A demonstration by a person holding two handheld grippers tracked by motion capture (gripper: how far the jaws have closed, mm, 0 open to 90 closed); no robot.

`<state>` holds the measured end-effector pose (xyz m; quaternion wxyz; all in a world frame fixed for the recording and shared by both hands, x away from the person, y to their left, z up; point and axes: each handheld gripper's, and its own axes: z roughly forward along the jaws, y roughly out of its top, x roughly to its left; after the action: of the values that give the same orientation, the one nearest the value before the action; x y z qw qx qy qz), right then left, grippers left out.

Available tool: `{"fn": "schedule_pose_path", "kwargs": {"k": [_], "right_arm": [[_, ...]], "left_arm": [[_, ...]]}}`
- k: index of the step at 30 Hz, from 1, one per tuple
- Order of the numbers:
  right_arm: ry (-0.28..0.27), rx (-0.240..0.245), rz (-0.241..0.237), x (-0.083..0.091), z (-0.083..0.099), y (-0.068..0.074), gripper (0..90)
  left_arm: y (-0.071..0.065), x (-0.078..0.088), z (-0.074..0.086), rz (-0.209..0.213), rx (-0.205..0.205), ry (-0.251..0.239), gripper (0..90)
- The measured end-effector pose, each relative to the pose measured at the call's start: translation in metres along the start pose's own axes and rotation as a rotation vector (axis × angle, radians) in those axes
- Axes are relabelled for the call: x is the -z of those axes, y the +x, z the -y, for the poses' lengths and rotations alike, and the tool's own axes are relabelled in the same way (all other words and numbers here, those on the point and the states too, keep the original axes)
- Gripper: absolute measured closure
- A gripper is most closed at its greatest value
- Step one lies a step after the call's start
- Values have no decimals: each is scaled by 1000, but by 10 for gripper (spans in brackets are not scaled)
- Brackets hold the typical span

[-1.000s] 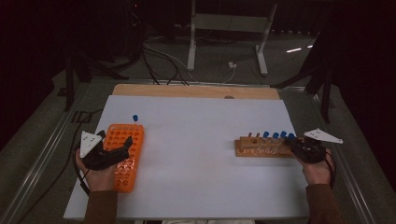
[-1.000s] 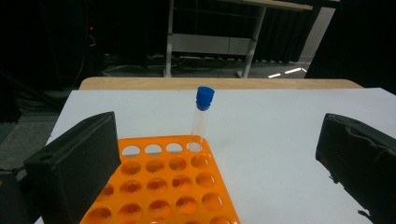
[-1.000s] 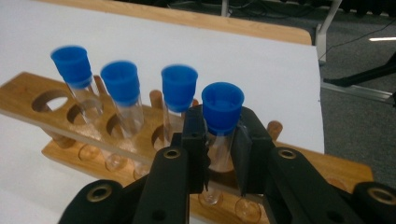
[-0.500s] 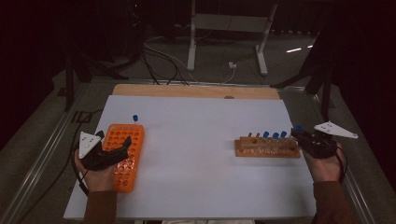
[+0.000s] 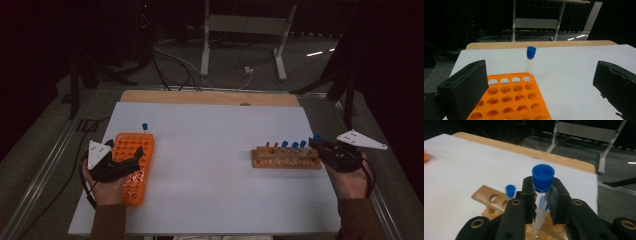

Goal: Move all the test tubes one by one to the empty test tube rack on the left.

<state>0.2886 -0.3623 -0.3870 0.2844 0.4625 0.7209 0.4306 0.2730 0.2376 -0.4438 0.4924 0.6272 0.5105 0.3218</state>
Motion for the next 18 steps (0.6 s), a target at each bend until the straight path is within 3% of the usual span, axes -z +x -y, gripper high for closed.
{"fn": "schedule_pose_path", "kwargs": {"k": [18], "right_arm": [[6,53,-166,-37,-13,59,764]], "left_arm": [[-16,-5,-3,66,-44,-34,8]]}}
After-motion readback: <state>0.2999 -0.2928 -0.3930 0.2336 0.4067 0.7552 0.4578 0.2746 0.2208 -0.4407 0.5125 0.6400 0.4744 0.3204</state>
